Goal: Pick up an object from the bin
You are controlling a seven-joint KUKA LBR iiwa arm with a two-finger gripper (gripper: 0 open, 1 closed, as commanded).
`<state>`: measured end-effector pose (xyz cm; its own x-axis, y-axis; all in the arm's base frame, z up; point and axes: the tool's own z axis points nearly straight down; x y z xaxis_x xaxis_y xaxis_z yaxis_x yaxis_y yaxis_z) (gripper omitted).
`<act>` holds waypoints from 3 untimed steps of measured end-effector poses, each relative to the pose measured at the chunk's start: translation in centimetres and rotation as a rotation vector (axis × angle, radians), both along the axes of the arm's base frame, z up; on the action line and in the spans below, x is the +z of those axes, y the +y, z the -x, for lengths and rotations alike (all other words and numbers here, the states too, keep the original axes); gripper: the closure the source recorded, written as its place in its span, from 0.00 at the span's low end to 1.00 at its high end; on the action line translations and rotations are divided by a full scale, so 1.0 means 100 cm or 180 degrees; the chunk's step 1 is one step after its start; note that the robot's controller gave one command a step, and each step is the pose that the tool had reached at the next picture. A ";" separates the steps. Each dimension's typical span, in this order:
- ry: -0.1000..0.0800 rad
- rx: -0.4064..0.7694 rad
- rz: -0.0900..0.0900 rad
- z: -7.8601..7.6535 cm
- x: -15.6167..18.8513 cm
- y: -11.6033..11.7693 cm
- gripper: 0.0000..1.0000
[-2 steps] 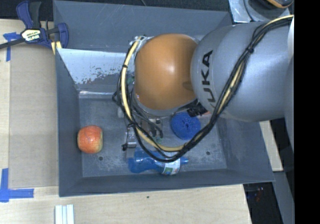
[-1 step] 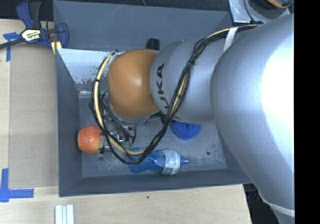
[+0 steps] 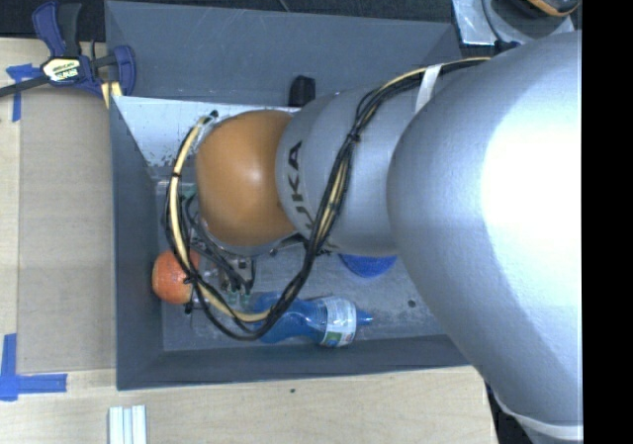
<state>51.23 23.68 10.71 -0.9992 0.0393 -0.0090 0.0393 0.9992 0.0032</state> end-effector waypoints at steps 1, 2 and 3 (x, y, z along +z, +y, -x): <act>0.0015 -0.0318 0.0000 0.003 -0.005 0.006 0.00; -0.0002 -0.0383 -0.0007 -0.005 -0.038 0.006 0.00; -0.0009 -0.0303 -0.0013 -0.007 -0.036 0.004 1.00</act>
Offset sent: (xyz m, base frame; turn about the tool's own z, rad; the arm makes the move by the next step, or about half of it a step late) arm 0.0046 0.0058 -0.0371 0.1225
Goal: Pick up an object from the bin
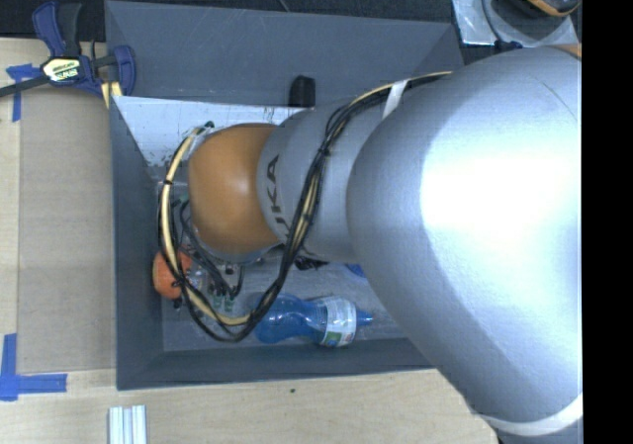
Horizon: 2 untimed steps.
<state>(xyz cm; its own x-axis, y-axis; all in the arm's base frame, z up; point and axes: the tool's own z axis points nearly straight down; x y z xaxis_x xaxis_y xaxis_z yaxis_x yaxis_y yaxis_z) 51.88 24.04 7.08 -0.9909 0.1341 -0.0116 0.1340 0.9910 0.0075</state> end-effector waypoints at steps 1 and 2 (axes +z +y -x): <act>0.0000 -0.0003 -0.0001 0.000 0.000 0.000 1.00; 0.0021 -0.0004 0.0010 0.002 0.022 -0.001 1.00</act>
Offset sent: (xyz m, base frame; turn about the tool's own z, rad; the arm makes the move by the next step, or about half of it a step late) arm 0.0000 0.0000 0.0581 0.0006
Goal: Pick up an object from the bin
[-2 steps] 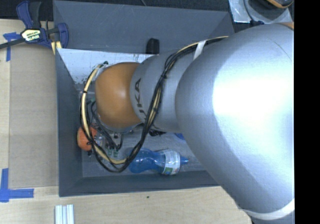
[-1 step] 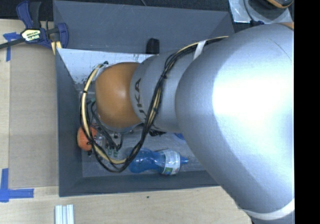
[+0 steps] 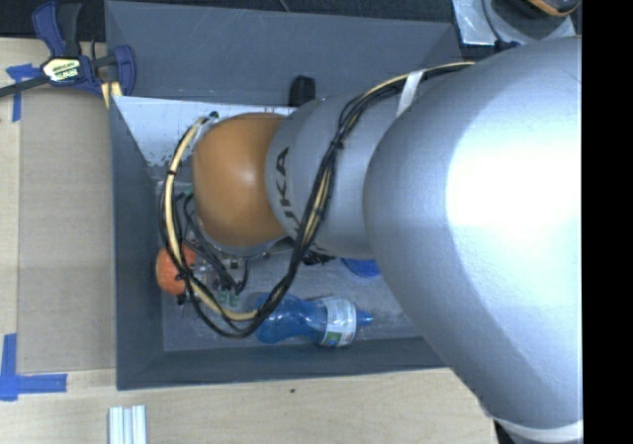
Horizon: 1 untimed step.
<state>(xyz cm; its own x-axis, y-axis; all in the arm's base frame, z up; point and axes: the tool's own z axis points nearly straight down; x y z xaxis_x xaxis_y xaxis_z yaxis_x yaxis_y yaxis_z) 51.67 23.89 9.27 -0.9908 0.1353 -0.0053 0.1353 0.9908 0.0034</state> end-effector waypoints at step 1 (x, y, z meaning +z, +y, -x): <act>-0.0011 -0.0002 -0.0004 -0.001 0.028 0.000 1.00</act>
Offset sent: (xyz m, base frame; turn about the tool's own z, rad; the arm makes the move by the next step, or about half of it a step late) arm 0.0014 0.0000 0.0660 0.0004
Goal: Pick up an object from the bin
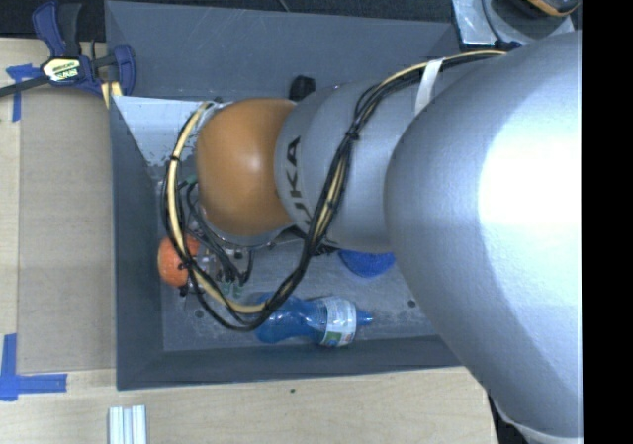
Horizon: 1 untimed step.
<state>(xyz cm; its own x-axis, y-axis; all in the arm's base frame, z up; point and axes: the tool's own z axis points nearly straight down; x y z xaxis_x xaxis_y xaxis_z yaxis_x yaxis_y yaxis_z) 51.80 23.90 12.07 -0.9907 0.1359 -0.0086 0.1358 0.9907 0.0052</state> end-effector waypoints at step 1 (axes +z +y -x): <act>-0.0006 -0.0001 -0.0002 -0.001 0.024 0.000 1.00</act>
Offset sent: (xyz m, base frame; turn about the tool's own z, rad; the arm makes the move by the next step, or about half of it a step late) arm 0.0006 0.0000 0.0967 0.0002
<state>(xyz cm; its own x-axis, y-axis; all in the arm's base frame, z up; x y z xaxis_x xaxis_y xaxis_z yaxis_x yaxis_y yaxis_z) 51.87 23.88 14.50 -0.9906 0.1361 -0.0104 0.1360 0.9907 0.0062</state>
